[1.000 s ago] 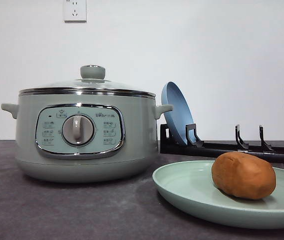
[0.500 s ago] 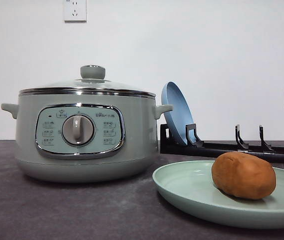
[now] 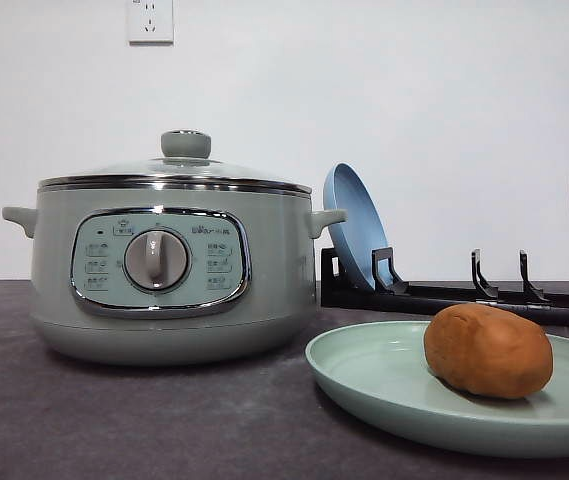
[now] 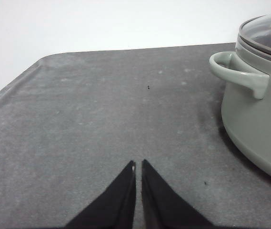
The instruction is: Transfer potato from steamer to green plate
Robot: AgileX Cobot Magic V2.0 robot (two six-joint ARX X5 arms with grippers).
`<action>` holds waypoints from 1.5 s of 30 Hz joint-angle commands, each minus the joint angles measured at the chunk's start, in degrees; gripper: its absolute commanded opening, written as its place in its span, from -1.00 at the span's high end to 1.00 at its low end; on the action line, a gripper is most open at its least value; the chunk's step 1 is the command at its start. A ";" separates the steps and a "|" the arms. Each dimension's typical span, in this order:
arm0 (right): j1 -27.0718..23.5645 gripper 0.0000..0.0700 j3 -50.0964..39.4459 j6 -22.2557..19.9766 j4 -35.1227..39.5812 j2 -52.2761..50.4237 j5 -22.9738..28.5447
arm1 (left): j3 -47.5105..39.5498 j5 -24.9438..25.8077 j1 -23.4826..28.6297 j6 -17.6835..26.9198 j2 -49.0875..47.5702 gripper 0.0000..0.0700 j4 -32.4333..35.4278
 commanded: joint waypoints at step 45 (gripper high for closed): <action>0.02 1.00 -0.26 0.63 0.11 -0.04 0.09 | -1.16 -0.11 0.15 -0.52 -0.13 0.96 -0.41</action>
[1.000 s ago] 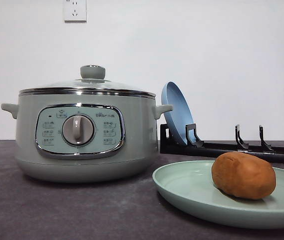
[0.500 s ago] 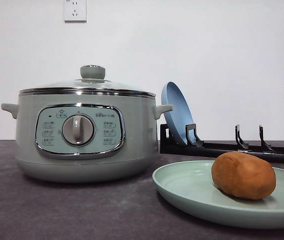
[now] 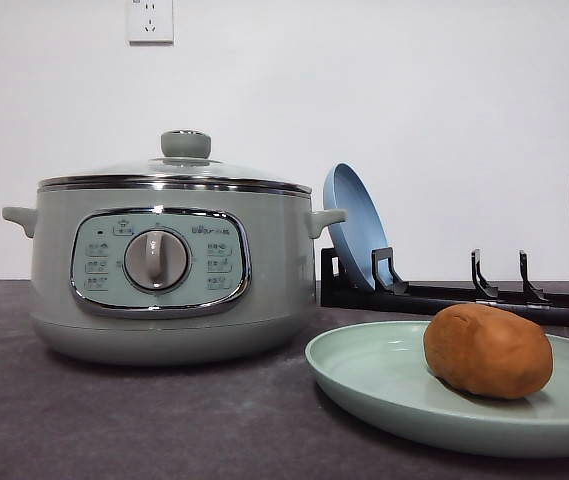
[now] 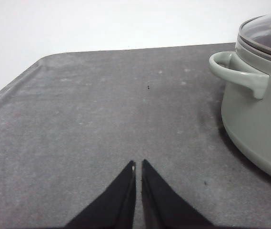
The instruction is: Transfer potato from steamer to green plate
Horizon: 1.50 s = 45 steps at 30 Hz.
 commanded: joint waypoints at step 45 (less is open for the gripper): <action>0.02 1.00 -0.26 0.61 0.11 -0.04 0.09 | -1.16 -0.13 0.15 -0.52 -0.13 0.96 -0.41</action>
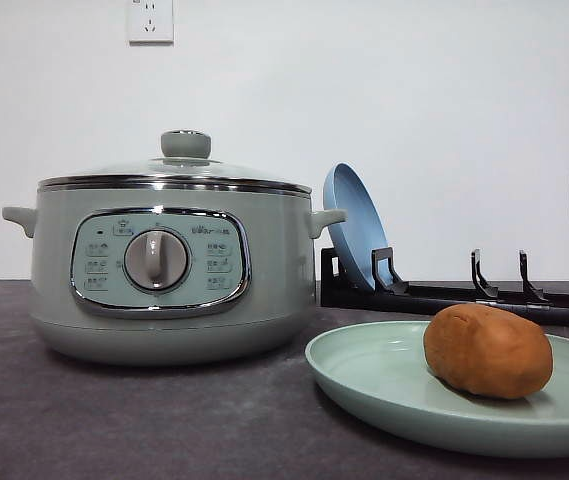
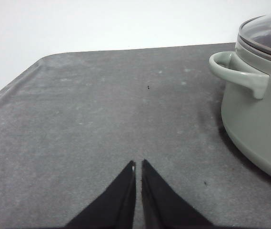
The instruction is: Transfer potato from steamer to green plate
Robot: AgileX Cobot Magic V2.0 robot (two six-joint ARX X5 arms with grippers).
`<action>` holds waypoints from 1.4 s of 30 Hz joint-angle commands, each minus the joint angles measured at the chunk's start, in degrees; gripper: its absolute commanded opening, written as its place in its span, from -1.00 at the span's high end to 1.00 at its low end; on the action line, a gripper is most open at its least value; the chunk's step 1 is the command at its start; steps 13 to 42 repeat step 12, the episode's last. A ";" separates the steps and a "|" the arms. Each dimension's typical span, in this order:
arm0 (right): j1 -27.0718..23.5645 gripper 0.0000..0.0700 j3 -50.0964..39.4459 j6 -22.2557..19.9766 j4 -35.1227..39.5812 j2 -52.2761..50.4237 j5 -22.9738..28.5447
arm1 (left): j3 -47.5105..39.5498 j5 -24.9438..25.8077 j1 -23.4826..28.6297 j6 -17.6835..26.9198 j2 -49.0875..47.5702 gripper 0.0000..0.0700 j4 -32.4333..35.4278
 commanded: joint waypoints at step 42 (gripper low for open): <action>0.02 1.00 -0.26 0.63 0.11 -0.04 0.09 | -1.16 -0.13 0.15 -0.52 -0.13 0.96 -0.41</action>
